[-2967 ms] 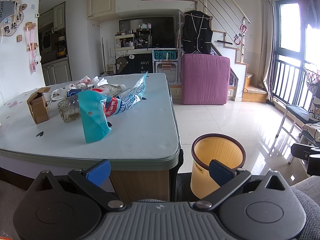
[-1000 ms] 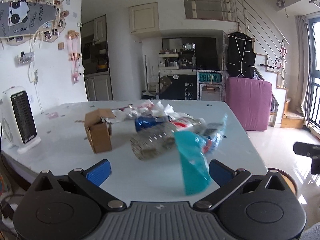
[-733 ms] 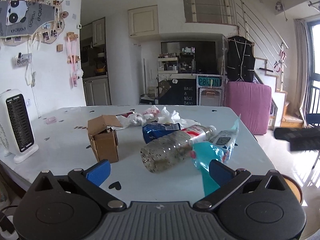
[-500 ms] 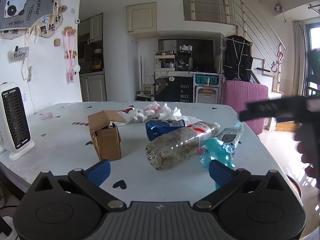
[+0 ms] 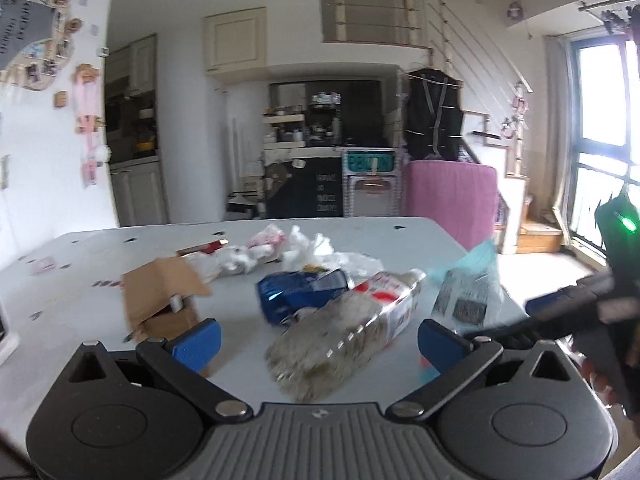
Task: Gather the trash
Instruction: 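Move both tools over the table toward the bottle and blue wrapper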
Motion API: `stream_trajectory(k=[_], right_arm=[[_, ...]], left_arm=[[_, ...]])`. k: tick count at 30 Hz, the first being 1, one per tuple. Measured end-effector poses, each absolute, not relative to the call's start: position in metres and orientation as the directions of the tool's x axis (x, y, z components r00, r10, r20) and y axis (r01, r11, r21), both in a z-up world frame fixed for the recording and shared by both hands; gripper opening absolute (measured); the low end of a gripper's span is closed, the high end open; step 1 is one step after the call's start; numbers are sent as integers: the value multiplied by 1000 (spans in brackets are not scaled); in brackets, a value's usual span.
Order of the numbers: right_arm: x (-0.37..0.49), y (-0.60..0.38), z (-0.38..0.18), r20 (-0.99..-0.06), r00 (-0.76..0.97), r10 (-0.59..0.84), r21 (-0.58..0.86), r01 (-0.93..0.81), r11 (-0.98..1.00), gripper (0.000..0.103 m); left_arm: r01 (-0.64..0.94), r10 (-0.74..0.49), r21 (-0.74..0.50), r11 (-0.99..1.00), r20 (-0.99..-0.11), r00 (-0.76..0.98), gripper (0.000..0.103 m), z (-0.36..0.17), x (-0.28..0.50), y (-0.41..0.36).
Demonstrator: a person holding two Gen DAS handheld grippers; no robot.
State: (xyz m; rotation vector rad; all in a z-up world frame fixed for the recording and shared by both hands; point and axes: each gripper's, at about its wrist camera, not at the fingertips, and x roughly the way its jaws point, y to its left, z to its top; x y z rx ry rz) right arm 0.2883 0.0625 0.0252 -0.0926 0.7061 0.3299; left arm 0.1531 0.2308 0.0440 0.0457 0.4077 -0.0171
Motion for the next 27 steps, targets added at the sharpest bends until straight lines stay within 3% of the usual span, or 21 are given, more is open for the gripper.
stream_trajectory(k=[8, 14, 22, 27], right_arm=[[286, 1, 29, -677, 703, 220, -4, -302, 953, 98], [279, -30, 47, -637, 715, 288, 108, -288, 952, 96], [259, -55, 71, -542, 738, 401, 320, -260, 911, 96], [244, -44, 67, -522, 773, 361, 274, -249, 929, 96]], left_arm=[[104, -67, 52, 993, -477, 876, 103, 25, 230, 235], [119, -90, 13, 993, -575, 813, 102, -1, 261, 250], [223, -209, -55, 973, -618, 758, 92, 4, 233, 241], [290, -244, -35, 956, -646, 723, 91, 6, 214, 217]])
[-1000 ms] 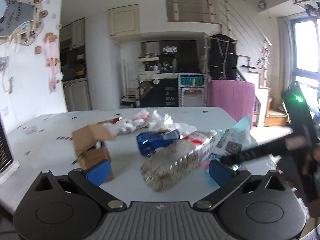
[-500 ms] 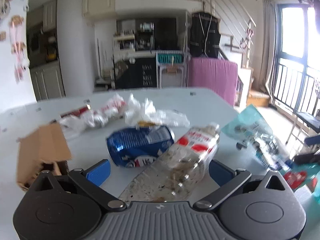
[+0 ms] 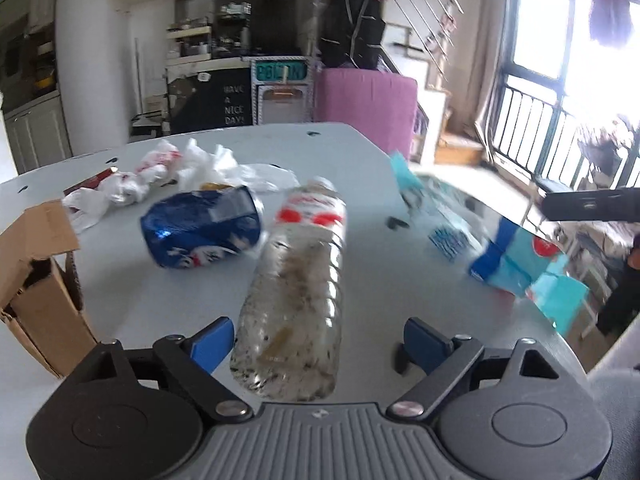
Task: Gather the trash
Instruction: 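Move both tools over the table toward the bottle and blue wrapper, then grasp the clear water bottle with the left tool while the right tool grasps the blue wrapper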
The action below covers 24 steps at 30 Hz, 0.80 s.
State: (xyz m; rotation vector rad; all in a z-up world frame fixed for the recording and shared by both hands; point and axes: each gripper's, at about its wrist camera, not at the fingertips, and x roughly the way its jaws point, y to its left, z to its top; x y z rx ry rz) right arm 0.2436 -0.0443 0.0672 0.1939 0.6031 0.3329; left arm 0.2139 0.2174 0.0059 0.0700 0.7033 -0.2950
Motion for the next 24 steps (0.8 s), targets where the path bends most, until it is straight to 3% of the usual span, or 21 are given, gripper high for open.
stream_trajectory(k=[5, 8, 11, 13, 17, 20, 24], right_arm=[[244, -22, 43, -539, 794, 280, 162, -228, 960, 96], [245, -8, 30, -547, 799, 248, 68, -252, 965, 89], [246, -2, 24, -567, 789, 237, 29, -268, 963, 77], [247, 0, 22, -584, 781, 222, 10, -267, 964, 63], [248, -2, 13, -610, 765, 205, -7, -264, 964, 48], [250, -5, 7, -623, 753, 211, -2, -271, 963, 36], [249, -16, 8, -615, 748, 249, 50, -278, 959, 19]], left_arm=[[254, -203, -10, 967, -633, 747, 91, 10, 224, 204], [203, -164, -12, 979, -633, 756, 89, 15, 242, 202], [170, -142, -21, 985, -651, 745, 84, 20, 260, 200], [159, -133, -24, 987, -679, 722, 78, 19, 274, 199], [151, -109, -8, 989, -730, 675, 72, 12, 292, 197], [153, -113, -19, 988, -765, 634, 64, 7, 299, 196], [142, -92, -1, 990, -766, 636, 62, 6, 293, 192]])
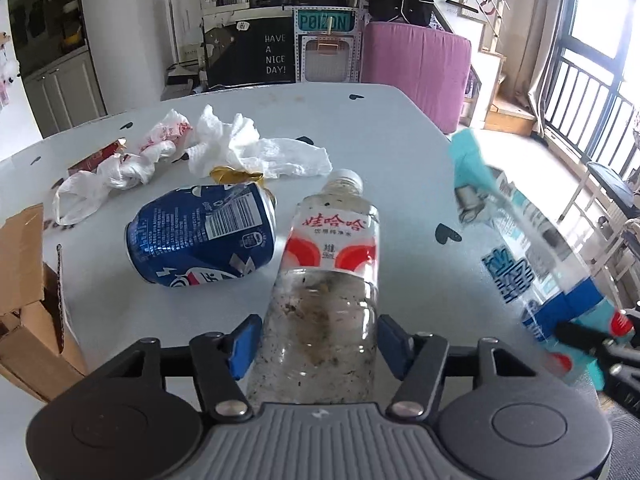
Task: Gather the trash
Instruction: 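Grasp the clear water bottle with the left tool while the right tool grasps the blue wrapper, then carry the bottle and wrapper off the table over the yellow wastebasket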
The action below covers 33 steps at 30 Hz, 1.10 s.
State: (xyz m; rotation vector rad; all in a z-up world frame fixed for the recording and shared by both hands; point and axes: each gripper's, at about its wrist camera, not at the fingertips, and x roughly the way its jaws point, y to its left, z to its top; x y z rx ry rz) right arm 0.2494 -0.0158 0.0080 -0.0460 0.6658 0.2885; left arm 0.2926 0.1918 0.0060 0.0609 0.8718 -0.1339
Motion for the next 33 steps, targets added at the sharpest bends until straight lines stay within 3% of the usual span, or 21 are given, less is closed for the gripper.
stream_trajectory(k=[10, 19, 20, 22, 23, 31, 33], right_arm=[[233, -42, 32, -564, 759, 326, 127, -310, 942, 13], [218, -56, 41, -548, 765, 339, 156, -305, 940, 13], [217, -56, 39, -551, 763, 338, 159, -302, 940, 13], [216, -55, 37, -555, 758, 343, 166, -303, 938, 13], [215, -54, 36, -556, 757, 345, 166, -306, 938, 13], [213, -52, 32, -561, 751, 347, 162, -312, 936, 13], [212, -50, 31, -565, 749, 346, 157, -314, 936, 13]], left_arm=[[109, -95, -20, 994, -660, 745, 59, 20, 244, 169], [70, -79, -39, 997, -642, 763, 63, 9, 201, 158], [57, -72, -44, 997, -635, 769, 66, 5, 195, 159], [2, -37, -58, 998, -607, 794, 90, -5, 177, 160], [-21, -21, -65, 998, -590, 807, 92, -8, 167, 160], [-104, 18, -148, 984, -494, 870, 91, -40, 119, 162], [-115, 15, -180, 977, -480, 877, 81, -44, 120, 165]])
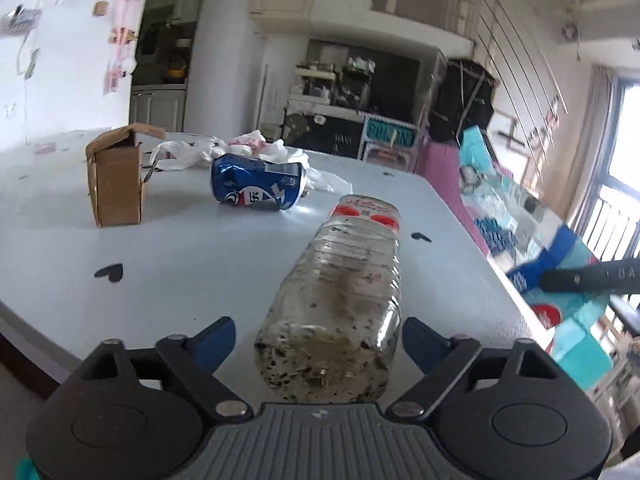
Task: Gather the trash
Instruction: 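Carry the bottle and wrapper off the table over the yellow wastebasket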
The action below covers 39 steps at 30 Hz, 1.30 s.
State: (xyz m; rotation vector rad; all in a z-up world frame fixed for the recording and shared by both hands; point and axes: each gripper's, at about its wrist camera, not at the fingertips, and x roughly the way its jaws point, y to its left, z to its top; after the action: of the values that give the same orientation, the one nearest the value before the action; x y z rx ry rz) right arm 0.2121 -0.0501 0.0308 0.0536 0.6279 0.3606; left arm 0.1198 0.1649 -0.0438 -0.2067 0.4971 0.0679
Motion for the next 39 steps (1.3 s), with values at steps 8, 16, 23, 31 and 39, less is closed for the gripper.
stream_trajectory(k=[8, 16, 23, 31, 39], right_arm=[[207, -45, 30, -580, 739, 343, 144, -321, 936, 13], [199, -49, 36, -565, 749, 347, 149, -321, 935, 13], [197, -50, 36, -574, 742, 346, 143, -325, 935, 13], [201, -45, 33, -589, 733, 340, 133, -327, 936, 13], [200, -48, 36, -580, 737, 346, 137, -331, 934, 13]], left_arm=[[-127, 28, -189, 974, -454, 891, 65, -27, 118, 162], [-143, 50, -161, 977, -477, 877, 70, -25, 118, 157], [-143, 58, -158, 977, -449, 892, 71, -38, 123, 154], [-137, 74, -130, 982, -406, 911, 63, -40, 123, 149], [-131, 65, -150, 980, -380, 923, 60, -21, 118, 149]])
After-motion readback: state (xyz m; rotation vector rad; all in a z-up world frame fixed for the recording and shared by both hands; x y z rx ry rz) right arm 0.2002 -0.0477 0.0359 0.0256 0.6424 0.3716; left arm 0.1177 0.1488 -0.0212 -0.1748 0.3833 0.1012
